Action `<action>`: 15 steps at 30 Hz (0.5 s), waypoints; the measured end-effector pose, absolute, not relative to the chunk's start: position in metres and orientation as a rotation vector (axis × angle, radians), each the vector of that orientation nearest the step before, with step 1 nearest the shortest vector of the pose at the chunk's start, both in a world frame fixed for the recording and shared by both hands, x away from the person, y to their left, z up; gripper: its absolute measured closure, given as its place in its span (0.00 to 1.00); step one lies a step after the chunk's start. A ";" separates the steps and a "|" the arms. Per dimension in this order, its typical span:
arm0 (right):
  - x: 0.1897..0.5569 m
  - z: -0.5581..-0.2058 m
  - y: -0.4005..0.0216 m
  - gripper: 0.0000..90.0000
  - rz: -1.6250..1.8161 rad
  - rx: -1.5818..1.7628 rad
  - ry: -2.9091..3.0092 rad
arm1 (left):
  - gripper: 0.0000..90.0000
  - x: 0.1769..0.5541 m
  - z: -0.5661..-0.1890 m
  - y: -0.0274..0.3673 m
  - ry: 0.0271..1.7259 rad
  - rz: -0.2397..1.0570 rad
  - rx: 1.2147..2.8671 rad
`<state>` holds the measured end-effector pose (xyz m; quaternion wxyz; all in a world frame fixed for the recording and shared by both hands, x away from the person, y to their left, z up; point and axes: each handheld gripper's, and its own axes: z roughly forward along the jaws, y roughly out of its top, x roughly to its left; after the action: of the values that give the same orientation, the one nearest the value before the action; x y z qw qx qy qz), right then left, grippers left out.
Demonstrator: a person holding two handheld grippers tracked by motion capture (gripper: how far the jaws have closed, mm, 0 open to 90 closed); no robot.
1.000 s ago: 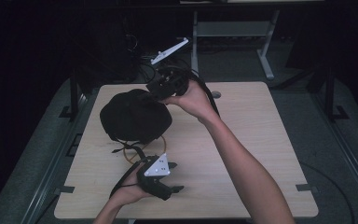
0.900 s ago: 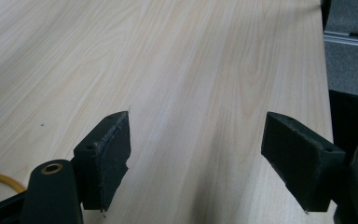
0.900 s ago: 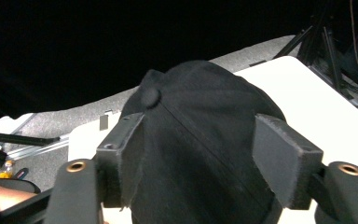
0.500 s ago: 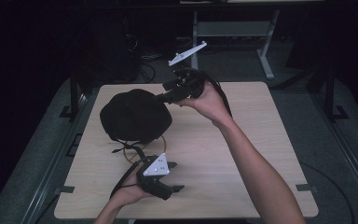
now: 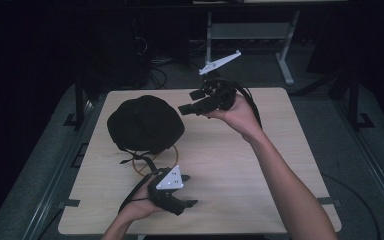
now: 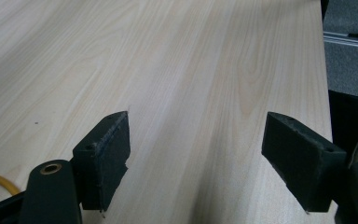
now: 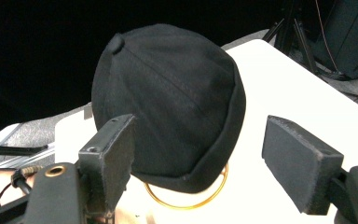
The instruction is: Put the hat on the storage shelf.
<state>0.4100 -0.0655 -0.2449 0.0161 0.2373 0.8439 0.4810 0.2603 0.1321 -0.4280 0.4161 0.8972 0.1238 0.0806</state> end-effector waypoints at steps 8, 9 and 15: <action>0.406 -0.253 -0.089 0.24 1.499 0.775 2.609 | 0.26 0.260 -0.430 0.132 0.310 0.202 2.262; 0.406 -0.254 -0.091 0.23 1.498 0.782 2.607 | 0.26 0.260 -0.430 0.132 0.308 0.205 2.265; 0.402 -0.257 -0.107 0.21 1.499 0.813 2.582 | 0.26 0.261 -0.429 0.132 0.301 0.210 2.258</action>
<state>0.4020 -0.1075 -0.2570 0.0235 0.2627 0.8342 0.4842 0.2611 0.1323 -0.4285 0.4143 0.8983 0.1197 0.0837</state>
